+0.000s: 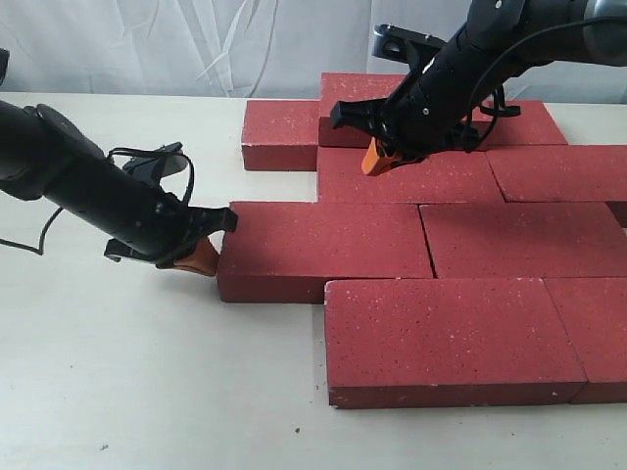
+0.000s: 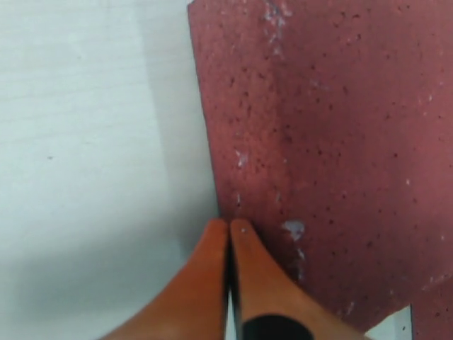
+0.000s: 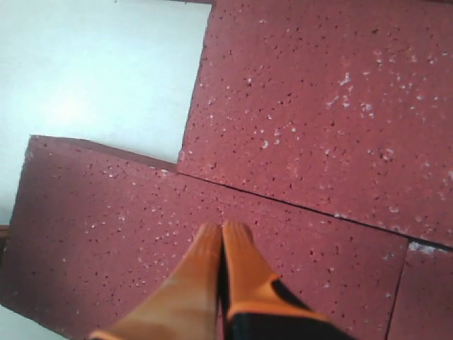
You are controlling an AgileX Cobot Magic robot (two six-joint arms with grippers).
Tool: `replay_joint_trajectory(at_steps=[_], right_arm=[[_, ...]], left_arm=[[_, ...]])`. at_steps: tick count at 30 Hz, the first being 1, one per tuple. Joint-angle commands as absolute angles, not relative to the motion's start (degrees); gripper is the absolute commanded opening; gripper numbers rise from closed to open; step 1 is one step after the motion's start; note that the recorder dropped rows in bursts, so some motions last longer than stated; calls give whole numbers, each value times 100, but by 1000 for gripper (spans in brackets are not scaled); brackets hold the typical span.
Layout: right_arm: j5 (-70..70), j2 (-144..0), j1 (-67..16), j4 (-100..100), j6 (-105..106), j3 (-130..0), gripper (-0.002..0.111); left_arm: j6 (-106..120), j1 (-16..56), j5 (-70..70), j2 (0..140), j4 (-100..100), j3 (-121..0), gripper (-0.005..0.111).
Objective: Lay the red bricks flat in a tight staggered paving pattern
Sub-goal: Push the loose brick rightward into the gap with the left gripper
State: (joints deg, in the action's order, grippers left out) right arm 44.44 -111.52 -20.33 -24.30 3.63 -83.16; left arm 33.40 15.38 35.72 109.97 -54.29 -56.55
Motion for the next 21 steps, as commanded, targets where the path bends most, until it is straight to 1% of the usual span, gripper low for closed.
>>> replay_joint_trajectory(at_steps=[1,10,21], right_arm=[[4400,-11090,-2000,-2414,419,-8309,-1],[4400,-11090,-2000,-2397,419,-8309,-1],[4411,-11090,-2000,-2235,419,-8309,-1]], left_arm=[[3361,1668,3443,11002,-5622,-5637,0],[3361,1681,3439,11002,-5671,-5637,0],[3325,1191,3766,11002,-5551,-5637,0]])
